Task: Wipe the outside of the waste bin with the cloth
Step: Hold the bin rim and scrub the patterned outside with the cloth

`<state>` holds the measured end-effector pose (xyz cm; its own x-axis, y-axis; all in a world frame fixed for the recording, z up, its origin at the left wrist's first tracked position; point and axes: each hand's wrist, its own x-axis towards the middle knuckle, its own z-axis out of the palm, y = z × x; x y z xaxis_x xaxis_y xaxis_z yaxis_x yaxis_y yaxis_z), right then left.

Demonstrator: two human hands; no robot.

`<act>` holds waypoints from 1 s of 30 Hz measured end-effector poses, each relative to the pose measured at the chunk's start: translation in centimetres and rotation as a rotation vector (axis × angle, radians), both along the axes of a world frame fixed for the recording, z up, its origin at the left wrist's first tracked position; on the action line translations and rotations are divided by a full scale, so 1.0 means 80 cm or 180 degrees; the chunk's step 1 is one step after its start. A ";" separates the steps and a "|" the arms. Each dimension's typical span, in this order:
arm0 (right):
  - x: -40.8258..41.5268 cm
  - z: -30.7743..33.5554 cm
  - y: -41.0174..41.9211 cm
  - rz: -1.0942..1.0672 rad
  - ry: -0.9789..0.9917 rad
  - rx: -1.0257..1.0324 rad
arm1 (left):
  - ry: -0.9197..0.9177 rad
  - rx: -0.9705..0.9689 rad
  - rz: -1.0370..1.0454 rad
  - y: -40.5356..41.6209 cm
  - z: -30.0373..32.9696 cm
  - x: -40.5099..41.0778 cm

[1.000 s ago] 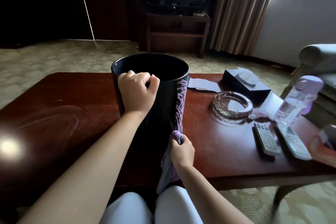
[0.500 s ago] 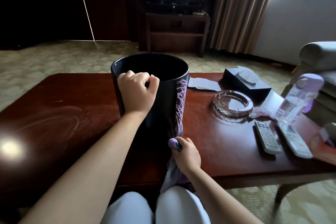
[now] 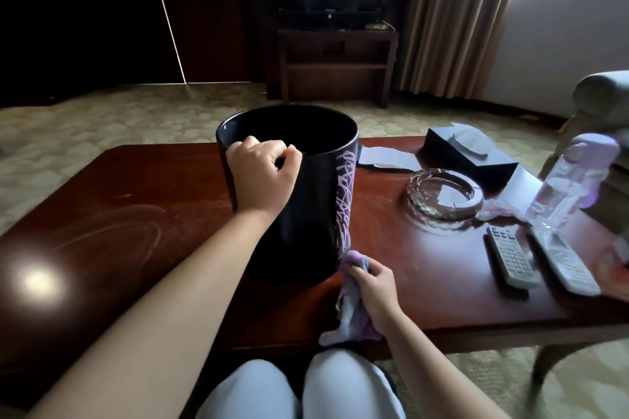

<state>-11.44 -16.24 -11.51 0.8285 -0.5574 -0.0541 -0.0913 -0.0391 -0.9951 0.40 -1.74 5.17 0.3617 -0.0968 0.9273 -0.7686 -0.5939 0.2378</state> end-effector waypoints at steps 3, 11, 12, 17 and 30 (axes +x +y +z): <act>-0.008 0.013 -0.005 -0.0172 -0.0270 0.0521 | 0.0200 0.0020 -0.0129 0.001 0.005 0.003; -0.006 0.010 -0.013 -0.0584 -0.0302 0.1397 | 0.0415 0.0214 -0.0112 0.002 0.013 0.003; -0.006 0.012 -0.014 -0.0614 -0.0326 0.1443 | 0.0321 0.0244 -0.0007 -0.001 0.013 0.001; -0.010 0.013 -0.013 -0.0622 -0.0410 0.1503 | 0.0427 0.0020 0.0100 -0.026 0.006 -0.008; -0.011 0.011 -0.010 -0.0428 -0.0496 0.1204 | 0.0785 -0.0091 -0.0246 -0.003 0.012 0.015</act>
